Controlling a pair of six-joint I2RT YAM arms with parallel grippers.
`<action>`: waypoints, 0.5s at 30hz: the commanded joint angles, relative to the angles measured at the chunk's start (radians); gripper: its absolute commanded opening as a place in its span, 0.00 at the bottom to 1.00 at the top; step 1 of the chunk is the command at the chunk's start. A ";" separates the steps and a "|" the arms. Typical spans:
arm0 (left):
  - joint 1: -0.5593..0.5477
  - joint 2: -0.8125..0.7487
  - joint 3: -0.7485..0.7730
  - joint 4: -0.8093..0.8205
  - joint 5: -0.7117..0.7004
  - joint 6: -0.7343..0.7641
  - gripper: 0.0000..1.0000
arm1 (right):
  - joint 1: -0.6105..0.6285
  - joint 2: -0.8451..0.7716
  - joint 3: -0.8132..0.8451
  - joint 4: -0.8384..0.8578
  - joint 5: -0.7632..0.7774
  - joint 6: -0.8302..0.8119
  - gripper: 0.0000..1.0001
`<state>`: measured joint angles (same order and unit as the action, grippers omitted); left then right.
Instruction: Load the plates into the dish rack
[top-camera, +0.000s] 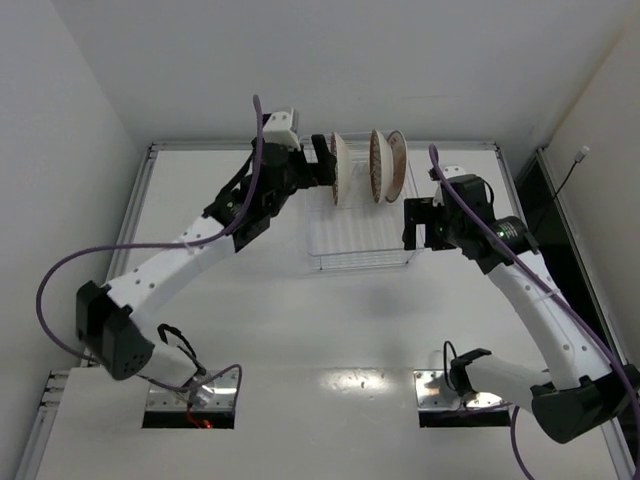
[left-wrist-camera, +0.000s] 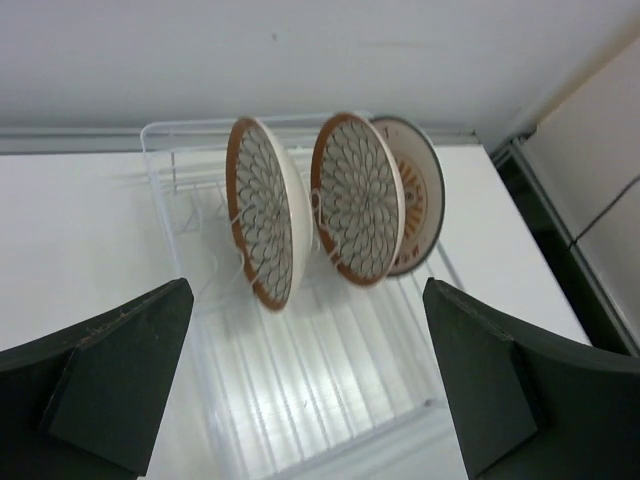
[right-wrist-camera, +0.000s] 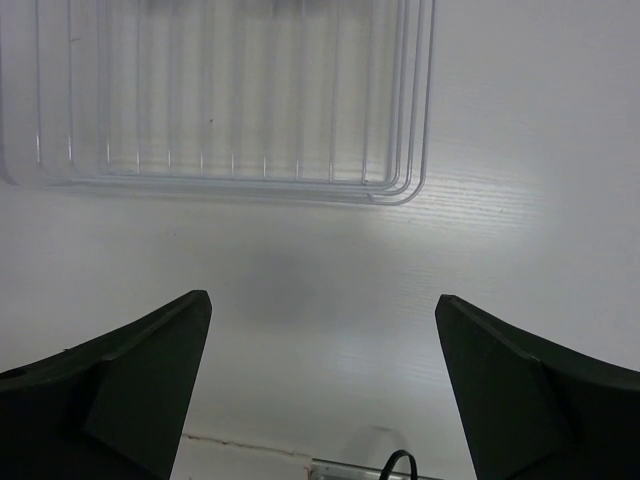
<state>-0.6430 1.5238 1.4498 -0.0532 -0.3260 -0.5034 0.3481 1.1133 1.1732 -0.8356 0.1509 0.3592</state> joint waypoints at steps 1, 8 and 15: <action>-0.044 -0.175 -0.104 -0.022 -0.087 0.124 1.00 | -0.006 -0.024 0.032 -0.025 0.035 0.004 0.93; -0.053 -0.482 -0.353 -0.119 -0.192 0.155 1.00 | -0.006 -0.044 0.031 -0.071 0.107 -0.006 0.93; -0.053 -0.669 -0.555 -0.063 -0.318 0.252 1.00 | -0.006 -0.063 0.040 -0.091 0.138 -0.017 0.94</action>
